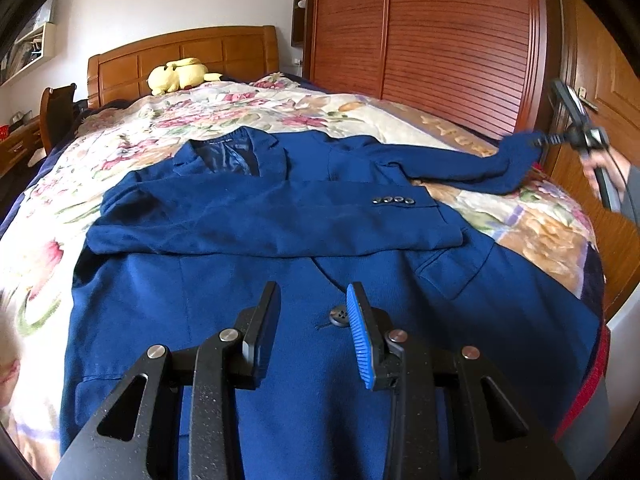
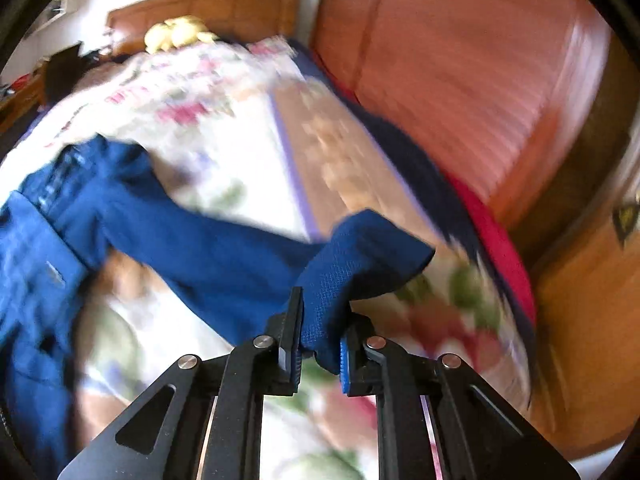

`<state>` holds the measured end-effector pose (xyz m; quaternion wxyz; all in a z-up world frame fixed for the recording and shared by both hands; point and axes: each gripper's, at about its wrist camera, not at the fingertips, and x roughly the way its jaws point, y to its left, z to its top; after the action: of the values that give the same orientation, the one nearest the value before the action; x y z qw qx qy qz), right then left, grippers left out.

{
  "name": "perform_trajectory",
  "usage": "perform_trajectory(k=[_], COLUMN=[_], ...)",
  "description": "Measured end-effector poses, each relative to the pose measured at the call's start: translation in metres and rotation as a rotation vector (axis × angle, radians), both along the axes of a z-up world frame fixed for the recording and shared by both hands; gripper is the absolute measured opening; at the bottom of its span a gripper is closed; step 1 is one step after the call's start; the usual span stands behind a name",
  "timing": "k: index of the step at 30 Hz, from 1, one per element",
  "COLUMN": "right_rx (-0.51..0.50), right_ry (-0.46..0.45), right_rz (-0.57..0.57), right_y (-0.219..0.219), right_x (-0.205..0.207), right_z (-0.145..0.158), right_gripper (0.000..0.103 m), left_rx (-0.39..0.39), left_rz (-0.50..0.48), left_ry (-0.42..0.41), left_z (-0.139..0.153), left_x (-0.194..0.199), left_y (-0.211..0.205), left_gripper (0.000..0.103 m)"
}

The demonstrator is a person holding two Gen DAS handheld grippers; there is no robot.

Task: Fold large clothes
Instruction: 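Lift the held sleeve, lay it across the blazer front, open the right tool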

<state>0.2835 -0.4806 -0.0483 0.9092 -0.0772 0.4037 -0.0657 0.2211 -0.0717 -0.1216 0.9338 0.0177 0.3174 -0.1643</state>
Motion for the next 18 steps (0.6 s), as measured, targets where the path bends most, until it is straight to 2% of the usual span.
perform_trajectory(k=[7, 13, 18], right_rx=[-0.033, -0.056, 0.014], right_ry=[-0.131, -0.207, -0.257], right_rz=[0.208, 0.43, 0.616], right_y=[0.123, 0.242, 0.317], right_x=[0.015, 0.012, -0.014], right_z=[0.073, 0.103, 0.122], right_gripper=[0.014, 0.014, 0.014], left_rx=[-0.011, -0.032, -0.029], left_rz=[0.033, 0.086, 0.124], left_ry=[-0.037, -0.061, -0.069], left_z=[0.013, 0.022, 0.022], left_x=[-0.01, -0.021, -0.025], left_y=[0.027, 0.06, 0.079], left_gripper=[0.035, 0.035, 0.035])
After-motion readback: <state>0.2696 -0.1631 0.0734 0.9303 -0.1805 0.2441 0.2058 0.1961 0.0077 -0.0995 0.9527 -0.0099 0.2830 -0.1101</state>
